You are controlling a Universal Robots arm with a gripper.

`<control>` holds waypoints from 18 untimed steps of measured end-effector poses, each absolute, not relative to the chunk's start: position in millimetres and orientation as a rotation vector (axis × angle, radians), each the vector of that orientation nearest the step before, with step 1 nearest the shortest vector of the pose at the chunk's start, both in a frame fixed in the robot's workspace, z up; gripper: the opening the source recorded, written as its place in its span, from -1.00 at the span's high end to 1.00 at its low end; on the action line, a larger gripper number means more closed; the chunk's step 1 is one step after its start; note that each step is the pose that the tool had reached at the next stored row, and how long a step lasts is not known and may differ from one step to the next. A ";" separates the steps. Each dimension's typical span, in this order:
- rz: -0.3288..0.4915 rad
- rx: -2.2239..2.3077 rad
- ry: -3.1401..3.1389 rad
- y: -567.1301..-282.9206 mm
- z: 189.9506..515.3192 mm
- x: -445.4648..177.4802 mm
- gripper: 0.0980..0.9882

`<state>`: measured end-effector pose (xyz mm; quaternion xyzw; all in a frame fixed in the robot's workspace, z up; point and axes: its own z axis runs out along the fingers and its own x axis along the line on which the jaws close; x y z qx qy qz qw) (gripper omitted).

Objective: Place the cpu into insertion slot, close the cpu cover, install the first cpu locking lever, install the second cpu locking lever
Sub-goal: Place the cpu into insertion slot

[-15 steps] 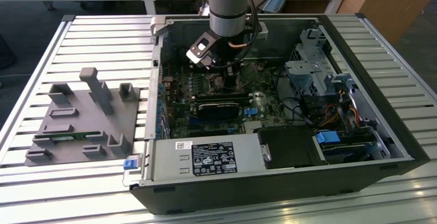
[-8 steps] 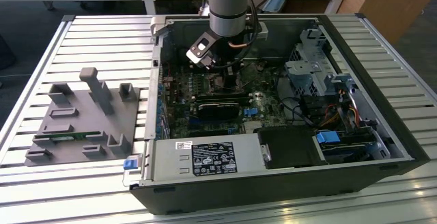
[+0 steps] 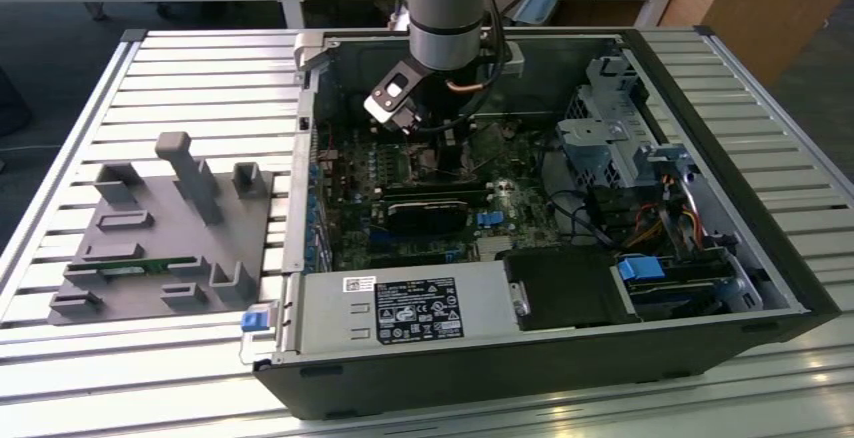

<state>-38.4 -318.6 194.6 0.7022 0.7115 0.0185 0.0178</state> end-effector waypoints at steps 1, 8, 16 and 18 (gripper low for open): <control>0.058 2.181 2.210 -318.6 195.9 -38.4 -0.17; 0.053 2.184 2.213 -318.7 207.6 -38.4 0.00; 0.039 2.195 2.223 -318.6 209.9 -36.3 0.80; 0.039 2.196 2.223 -318.6 210.4 -36.4 0.93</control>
